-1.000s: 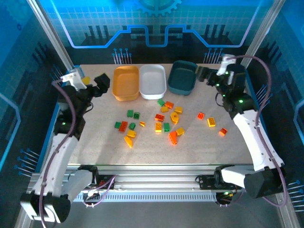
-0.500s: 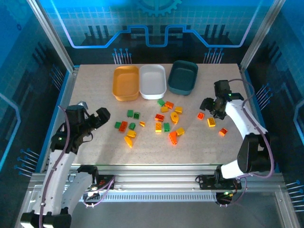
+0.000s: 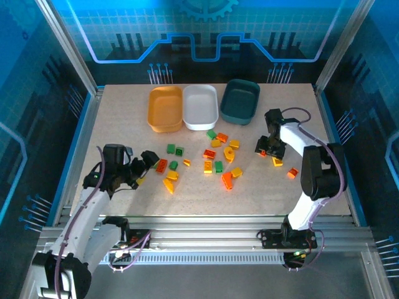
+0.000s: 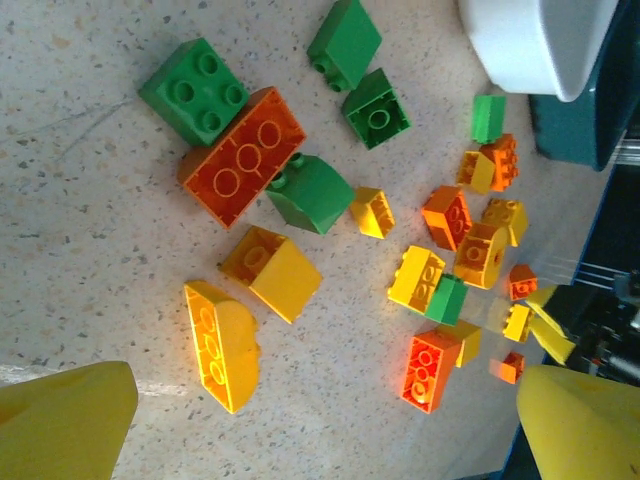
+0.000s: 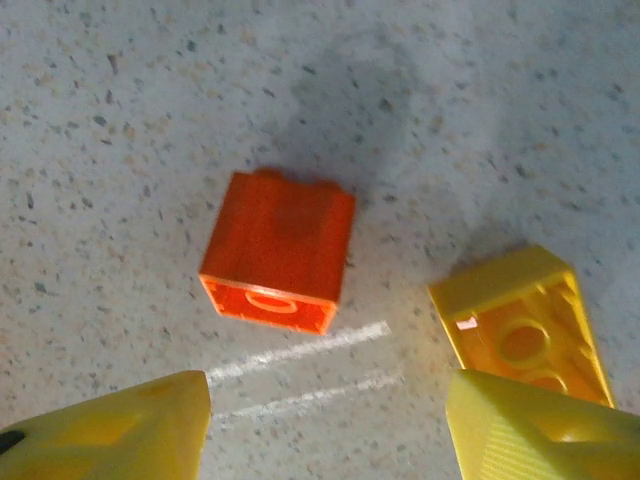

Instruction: Sort the legos into containers by color

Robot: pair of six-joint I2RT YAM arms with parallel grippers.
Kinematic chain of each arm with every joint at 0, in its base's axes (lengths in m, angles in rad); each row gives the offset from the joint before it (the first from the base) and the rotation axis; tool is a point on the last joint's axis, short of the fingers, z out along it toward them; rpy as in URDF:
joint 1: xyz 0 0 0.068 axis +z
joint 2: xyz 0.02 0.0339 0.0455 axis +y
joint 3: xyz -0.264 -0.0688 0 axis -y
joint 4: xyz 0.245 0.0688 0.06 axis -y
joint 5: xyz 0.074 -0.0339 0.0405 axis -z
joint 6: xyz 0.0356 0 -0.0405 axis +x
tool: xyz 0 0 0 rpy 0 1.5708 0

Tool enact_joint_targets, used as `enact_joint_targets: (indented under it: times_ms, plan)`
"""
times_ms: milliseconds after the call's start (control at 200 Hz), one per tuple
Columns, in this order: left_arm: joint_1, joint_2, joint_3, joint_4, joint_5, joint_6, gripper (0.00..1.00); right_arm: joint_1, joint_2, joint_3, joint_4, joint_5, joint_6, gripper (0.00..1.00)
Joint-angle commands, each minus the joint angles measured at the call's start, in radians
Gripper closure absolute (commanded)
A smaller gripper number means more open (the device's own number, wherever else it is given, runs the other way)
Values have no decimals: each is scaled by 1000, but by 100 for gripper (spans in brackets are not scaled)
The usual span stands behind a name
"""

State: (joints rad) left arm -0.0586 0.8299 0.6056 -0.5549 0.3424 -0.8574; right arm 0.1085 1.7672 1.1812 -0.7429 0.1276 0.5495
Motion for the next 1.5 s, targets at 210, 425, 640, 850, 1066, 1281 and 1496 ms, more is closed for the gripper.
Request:
enact_joint_targets:
  times_ms: [210, 425, 640, 850, 1066, 1281, 1496]
  plan:
    - [-13, -36, -35, 37, 29, -63, 1, 26, 83, 67, 14, -6, 4, 38]
    - [-18, -23, -33, 46, 23, -65, 1, 33, 132, 96, 30, -18, 17, 49]
    - [-20, -12, -36, 49, 24, -67, 1, 68, 120, 107, 23, 94, 22, 59]
    - [-24, -15, -42, 48, 30, -68, 1, 99, 97, 116, 20, 140, 12, 67]
    - [-36, -13, -44, 74, 42, -77, 1, 175, 43, 201, -10, 189, -22, 67]
    - [-155, 35, -53, 187, 37, -105, 1, 176, 105, 381, 8, 185, -49, 66]
    - [-371, 200, 15, 228, -3, -99, 1, 158, 364, 742, -78, 147, -64, 65]
